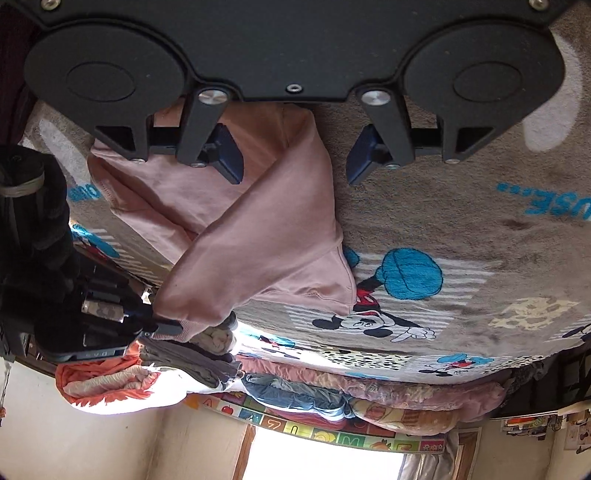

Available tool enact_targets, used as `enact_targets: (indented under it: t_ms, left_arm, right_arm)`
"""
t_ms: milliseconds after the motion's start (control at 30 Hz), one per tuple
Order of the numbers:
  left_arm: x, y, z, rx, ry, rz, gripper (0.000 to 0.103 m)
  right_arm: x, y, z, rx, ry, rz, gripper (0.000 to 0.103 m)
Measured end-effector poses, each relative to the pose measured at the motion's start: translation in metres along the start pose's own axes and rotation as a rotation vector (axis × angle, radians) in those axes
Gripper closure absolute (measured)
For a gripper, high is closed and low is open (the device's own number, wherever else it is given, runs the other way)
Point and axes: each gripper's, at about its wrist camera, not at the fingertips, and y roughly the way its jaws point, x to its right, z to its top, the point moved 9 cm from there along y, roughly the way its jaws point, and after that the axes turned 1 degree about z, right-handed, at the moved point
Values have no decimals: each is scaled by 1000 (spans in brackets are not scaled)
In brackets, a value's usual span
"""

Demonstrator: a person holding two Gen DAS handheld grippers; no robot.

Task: Fold clothes
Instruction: 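Grasp the other pink sleeve's ribbed cuff with the right gripper, then lift the held sleeve upward off the bed with the right gripper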

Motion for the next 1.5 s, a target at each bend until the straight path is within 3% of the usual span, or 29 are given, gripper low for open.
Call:
enact_targets:
  t_ms: [300,433,667,1100,1400,1500]
  left_arm:
    - [28,9,-17,-6,137,110,44]
    - [42,9,-20,28,271,185,65]
    - [61,12,-23,73,454,238,89]
    - [92,27,-40,96,751,338,91]
    - [104,36,-51,87,825,331,92]
    - [106,36,-52,62,799,270,92]
  right_arm:
    - [-16,-16,38,36,-15,42,96]
    - [-15,-23,49,44,-13,47,96]
    - [-13,-34,60,51,-32,65,96]
    - [29,-58,69,75,16,74,96]
    - [61,-70,72,76,47,75,96]
    - [75,-73,70,69,57,70,96]
